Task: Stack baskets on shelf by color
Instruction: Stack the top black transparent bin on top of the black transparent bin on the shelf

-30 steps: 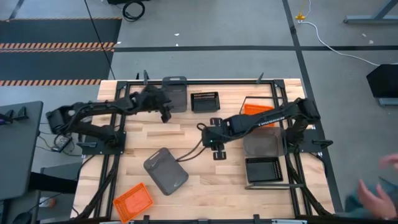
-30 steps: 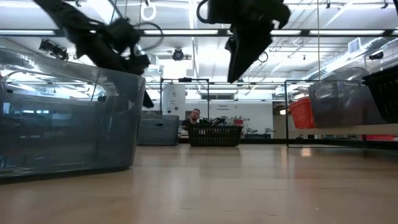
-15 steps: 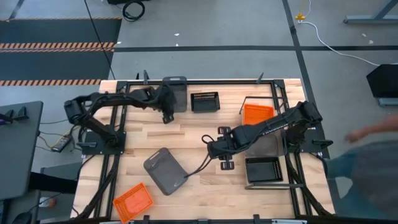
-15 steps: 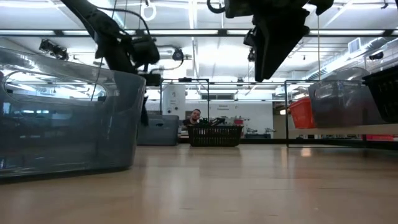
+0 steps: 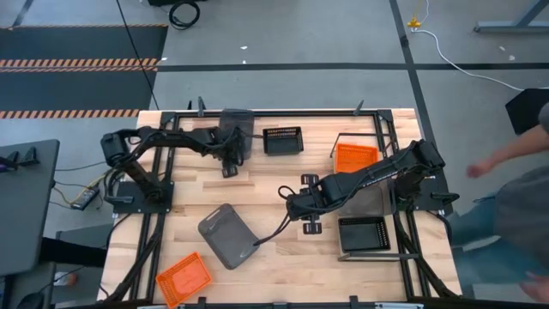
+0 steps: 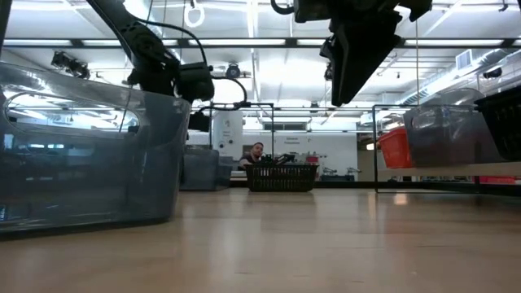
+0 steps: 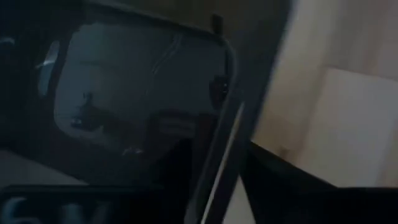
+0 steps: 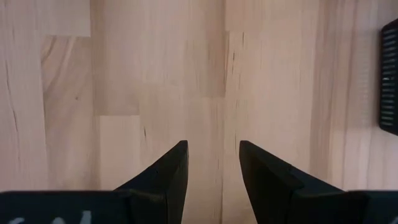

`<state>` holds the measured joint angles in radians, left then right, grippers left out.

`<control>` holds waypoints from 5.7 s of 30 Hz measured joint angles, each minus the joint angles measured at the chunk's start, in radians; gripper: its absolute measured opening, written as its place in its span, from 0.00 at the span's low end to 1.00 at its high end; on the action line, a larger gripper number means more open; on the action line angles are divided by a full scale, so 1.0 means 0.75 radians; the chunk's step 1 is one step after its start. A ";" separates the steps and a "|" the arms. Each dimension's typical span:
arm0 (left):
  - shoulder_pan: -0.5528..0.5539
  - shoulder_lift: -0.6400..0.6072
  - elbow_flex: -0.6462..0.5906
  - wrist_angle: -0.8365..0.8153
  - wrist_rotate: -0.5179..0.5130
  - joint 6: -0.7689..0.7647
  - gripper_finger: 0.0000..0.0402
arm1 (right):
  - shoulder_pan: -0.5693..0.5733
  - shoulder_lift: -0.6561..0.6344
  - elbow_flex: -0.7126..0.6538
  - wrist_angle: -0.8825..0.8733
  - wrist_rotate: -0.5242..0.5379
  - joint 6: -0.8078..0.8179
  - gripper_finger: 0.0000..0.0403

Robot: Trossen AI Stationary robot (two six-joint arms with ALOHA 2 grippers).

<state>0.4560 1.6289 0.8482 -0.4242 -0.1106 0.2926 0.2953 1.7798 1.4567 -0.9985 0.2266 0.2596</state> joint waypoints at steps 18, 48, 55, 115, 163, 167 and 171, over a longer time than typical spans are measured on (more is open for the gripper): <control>-0.332 -0.297 -0.002 -0.166 0.076 0.132 0.01 | 0.000 0.001 0.000 -0.129 0.021 -0.026 0.37; -0.721 -0.381 -0.001 -0.040 0.356 0.777 0.01 | 0.095 0.030 0.127 0.318 0.099 -0.709 0.37; -0.741 -0.380 -0.009 -0.048 0.353 0.744 0.01 | 0.055 0.057 0.127 0.455 0.119 -0.815 0.37; -0.846 -0.359 -0.007 0.367 0.138 0.133 0.43 | -0.088 0.116 -0.014 0.307 -0.048 -0.555 0.05; -0.769 -0.564 -0.008 0.338 -0.093 -0.319 0.43 | 0.269 -0.649 -0.227 -0.460 -0.085 0.525 0.03; -0.770 -0.564 -0.008 0.338 -0.093 -0.352 0.43 | 0.307 -0.684 -0.352 -0.390 -0.085 0.546 0.03; -0.771 -0.557 -0.008 0.339 -0.093 -0.383 0.43 | 0.343 -0.706 -0.442 -0.381 -0.068 0.599 0.03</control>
<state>-0.1219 1.2111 0.8425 -0.1700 -0.1806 0.0051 0.5529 1.2502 1.1255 -1.2843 0.1756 0.7091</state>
